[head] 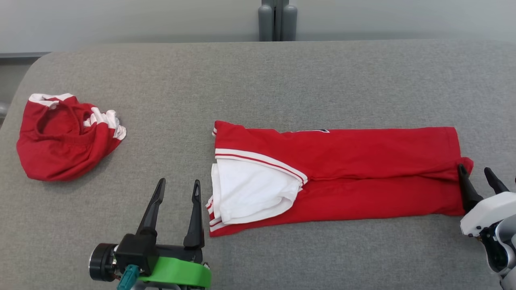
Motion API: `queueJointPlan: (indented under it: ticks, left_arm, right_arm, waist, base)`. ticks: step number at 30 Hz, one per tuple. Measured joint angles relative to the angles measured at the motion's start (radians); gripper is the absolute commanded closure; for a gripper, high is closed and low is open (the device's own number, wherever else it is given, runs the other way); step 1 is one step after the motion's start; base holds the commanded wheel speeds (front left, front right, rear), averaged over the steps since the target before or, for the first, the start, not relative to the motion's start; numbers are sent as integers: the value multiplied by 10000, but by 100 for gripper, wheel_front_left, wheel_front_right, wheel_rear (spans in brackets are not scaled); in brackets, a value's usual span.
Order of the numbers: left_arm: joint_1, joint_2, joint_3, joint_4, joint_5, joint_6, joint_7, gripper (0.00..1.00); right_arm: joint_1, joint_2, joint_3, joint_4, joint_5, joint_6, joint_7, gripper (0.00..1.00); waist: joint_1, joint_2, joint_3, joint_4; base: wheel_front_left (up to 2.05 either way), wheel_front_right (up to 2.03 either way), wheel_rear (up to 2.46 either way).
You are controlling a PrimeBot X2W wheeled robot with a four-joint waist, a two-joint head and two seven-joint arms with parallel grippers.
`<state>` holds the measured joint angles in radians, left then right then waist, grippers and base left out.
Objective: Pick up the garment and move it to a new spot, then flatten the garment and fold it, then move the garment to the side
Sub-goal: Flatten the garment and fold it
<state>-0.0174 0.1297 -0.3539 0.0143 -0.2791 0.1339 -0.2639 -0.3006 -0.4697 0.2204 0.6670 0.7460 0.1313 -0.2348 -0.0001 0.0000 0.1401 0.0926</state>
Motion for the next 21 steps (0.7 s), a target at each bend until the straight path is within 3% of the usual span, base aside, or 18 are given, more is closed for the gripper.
queueJointPlan:
  ticks: [10,11,12,14,21]
  left_arm:
    - [64,-608,514,186,717,-719,0,0]
    - [72,-637,564,171,805,-736,0,0]
    - [78,-660,598,148,838,-752,0,0]
    - [93,-717,662,92,905,-813,0,0]
    - [121,-777,859,79,1051,-901,0,0]
  right_arm:
    - [-893,75,-31,2071,-230,0,1227,3]
    - [-925,104,-13,2080,-125,-2,1302,15]
    - [-942,121,-8,2073,-29,-10,1361,55]
    - [-943,132,98,1973,121,-10,1390,100]
    - [-935,-192,520,1634,341,17,1154,100]
  waist:
    - [0,0,373,711]
    - [0,0,419,760]
    - [0,0,461,787]
    - [0,0,579,831]
    - [0,0,804,781]
  base:
    - [0,0,0]
    - [0,0,0]
    - [0,0,0]
    - [0,0,0]
    - [0,0,0]
